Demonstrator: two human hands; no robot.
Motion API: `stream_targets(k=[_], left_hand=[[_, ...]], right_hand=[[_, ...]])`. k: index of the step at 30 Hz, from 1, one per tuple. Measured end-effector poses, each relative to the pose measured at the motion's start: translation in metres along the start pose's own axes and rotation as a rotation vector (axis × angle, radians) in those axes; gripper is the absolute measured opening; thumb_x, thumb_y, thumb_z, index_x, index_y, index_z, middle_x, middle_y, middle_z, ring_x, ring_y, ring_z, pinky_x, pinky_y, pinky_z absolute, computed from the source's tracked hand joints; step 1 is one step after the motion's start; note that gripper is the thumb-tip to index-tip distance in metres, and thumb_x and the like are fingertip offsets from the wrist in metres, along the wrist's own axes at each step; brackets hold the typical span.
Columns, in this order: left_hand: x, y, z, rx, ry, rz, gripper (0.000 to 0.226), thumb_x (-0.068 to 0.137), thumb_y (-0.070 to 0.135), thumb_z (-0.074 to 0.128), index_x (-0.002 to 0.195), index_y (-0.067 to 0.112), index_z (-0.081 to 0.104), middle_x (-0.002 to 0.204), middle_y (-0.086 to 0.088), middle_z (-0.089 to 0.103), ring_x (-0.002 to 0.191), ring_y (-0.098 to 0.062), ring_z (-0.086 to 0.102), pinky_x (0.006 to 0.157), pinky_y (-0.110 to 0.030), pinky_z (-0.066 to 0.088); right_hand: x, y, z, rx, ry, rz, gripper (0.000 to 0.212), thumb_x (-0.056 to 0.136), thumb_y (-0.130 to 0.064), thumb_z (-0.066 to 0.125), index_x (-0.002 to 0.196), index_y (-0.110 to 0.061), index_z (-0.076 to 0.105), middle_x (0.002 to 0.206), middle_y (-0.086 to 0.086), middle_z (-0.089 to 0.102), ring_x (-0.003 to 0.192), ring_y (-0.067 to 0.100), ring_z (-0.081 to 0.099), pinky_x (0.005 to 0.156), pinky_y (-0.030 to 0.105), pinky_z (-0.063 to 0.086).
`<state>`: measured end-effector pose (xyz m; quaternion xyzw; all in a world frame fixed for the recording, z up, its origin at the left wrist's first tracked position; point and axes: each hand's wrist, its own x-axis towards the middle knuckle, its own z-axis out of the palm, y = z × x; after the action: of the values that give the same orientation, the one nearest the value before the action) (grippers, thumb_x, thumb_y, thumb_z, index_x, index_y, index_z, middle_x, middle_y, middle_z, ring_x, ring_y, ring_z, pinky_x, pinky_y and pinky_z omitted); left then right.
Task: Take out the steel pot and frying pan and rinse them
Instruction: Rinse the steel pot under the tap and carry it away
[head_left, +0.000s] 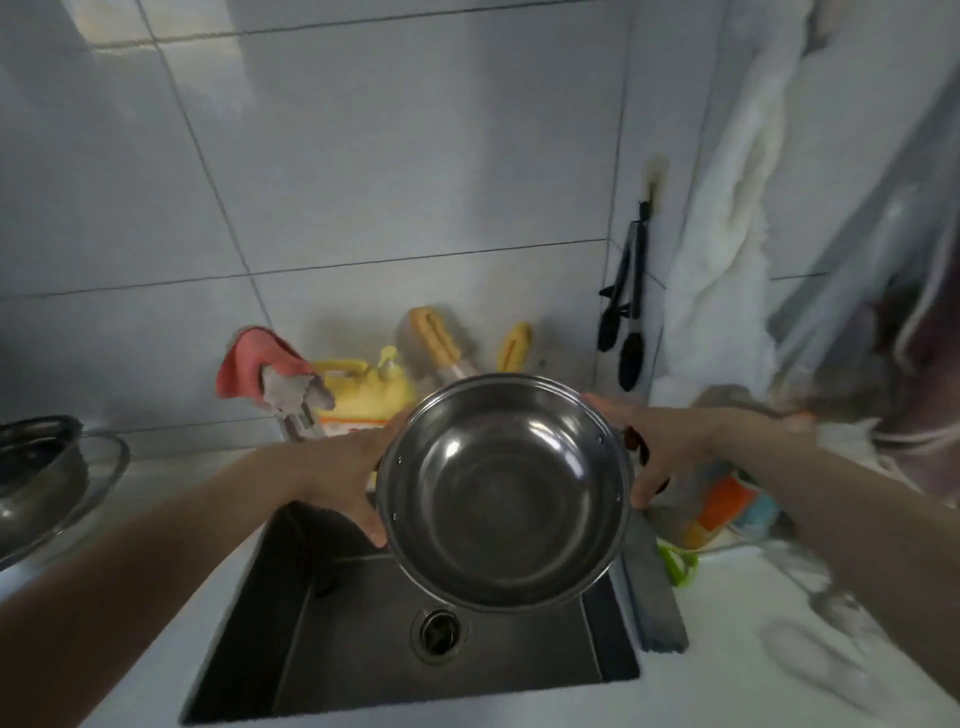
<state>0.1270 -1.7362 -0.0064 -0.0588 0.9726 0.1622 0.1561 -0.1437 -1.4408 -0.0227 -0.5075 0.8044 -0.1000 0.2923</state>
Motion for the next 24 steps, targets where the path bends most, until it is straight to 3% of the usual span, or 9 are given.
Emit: stream_targets(k=[2, 5, 8, 11, 13, 16, 18, 21, 24], left_hand=[[0.016, 0.018, 0.003, -0.002, -0.038, 0.082, 0.144, 0.049, 0.054, 0.09, 0.141, 0.054, -0.02, 0.153, 0.024, 0.013, 0.141, 0.001, 0.016, 0.115, -0.021, 0.015], [0.046, 0.063, 0.008, 0.028, -0.098, 0.234, 0.142, 0.05, 0.053, 0.09, 0.144, 0.046, -0.016, 0.149, 0.029, 0.013, 0.136, 0.006, 0.019, 0.106, -0.001, 0.016], [0.077, 0.129, 0.015, 0.074, -0.148, 0.372, 0.138, 0.053, 0.047, 0.092, 0.14, 0.047, -0.016, 0.15, 0.027, 0.01, 0.137, 0.005, 0.016, 0.1, 0.005, 0.013], [0.102, 0.21, 0.027, 0.17, -0.164, 0.509, 0.141, 0.047, 0.06, 0.089, 0.145, 0.048, -0.012, 0.156, 0.018, 0.01, 0.143, -0.005, 0.016, 0.119, -0.025, 0.018], [0.116, 0.271, 0.04, 0.204, -0.171, 0.575, 0.141, 0.046, 0.058, 0.09, 0.147, 0.045, -0.008, 0.154, 0.016, 0.021, 0.141, -0.008, 0.024, 0.117, -0.033, 0.026], [0.126, 0.377, 0.066, 0.233, -0.194, 0.747, 0.14, 0.043, 0.059, 0.09, 0.148, 0.044, -0.002, 0.153, 0.019, 0.02, 0.14, -0.003, 0.025, 0.117, -0.026, 0.025], [0.126, 0.456, 0.088, 0.247, -0.226, 0.875, 0.139, 0.043, 0.059, 0.088, 0.14, 0.048, -0.01, 0.147, 0.032, 0.005, 0.135, 0.018, 0.012, 0.11, -0.005, 0.014], [0.118, 0.576, 0.128, 0.22, -0.264, 1.011, 0.141, 0.047, 0.055, 0.09, 0.136, 0.051, -0.019, 0.141, 0.042, -0.002, 0.128, 0.027, 0.008, 0.104, 0.002, 0.01], [0.102, 0.69, 0.174, 0.205, -0.336, 1.083, 0.137, 0.044, 0.064, 0.084, 0.125, 0.069, -0.026, 0.136, 0.044, 0.009, 0.129, 0.018, 0.018, 0.099, 0.005, 0.015]], right_hand=[[-0.037, 0.014, 0.008, 0.065, -0.005, 0.111, 0.14, 0.053, -0.04, 0.095, 0.147, -0.055, -0.009, 0.15, -0.023, 0.026, 0.136, 0.006, 0.031, 0.11, 0.024, 0.035], [-0.108, 0.038, 0.022, 0.136, 0.05, 0.195, 0.13, 0.063, -0.024, 0.092, 0.148, -0.049, -0.003, 0.132, -0.032, 0.035, 0.118, -0.004, 0.041, 0.079, -0.003, 0.038], [-0.195, 0.061, 0.041, 0.23, 0.124, 0.342, 0.131, 0.061, -0.023, 0.092, 0.141, -0.064, -0.003, 0.122, -0.015, 0.056, 0.09, 0.005, 0.063, 0.069, 0.017, 0.054], [-0.287, 0.083, 0.065, 0.335, 0.212, 0.461, 0.131, 0.063, -0.017, 0.09, 0.143, -0.062, -0.002, 0.113, -0.014, 0.053, 0.08, 0.003, 0.064, 0.063, 0.024, 0.056], [-0.355, 0.097, 0.085, 0.388, 0.27, 0.568, 0.129, 0.067, -0.015, 0.089, 0.145, -0.059, -0.005, 0.117, -0.007, 0.053, 0.079, 0.001, 0.065, 0.066, 0.024, 0.056], [-0.464, 0.116, 0.121, 0.389, 0.361, 0.712, 0.134, 0.062, -0.029, 0.091, 0.144, -0.058, -0.011, 0.14, 0.001, 0.048, 0.116, 0.013, 0.054, 0.091, 0.034, 0.055], [-0.543, 0.125, 0.145, 0.384, 0.398, 0.786, 0.137, 0.058, -0.037, 0.091, 0.144, -0.059, -0.013, 0.142, -0.007, 0.046, 0.126, 0.014, 0.047, 0.1, 0.035, 0.049], [-0.664, 0.131, 0.181, 0.431, 0.457, 0.863, 0.135, 0.063, -0.028, 0.091, 0.148, -0.052, -0.012, 0.132, -0.018, 0.044, 0.117, 0.005, 0.048, 0.091, 0.025, 0.047], [-0.781, 0.135, 0.219, 0.54, 0.536, 0.986, 0.137, 0.061, -0.018, 0.092, 0.143, -0.061, -0.008, 0.129, -0.004, 0.049, 0.095, 0.006, 0.061, 0.073, 0.025, 0.056]])
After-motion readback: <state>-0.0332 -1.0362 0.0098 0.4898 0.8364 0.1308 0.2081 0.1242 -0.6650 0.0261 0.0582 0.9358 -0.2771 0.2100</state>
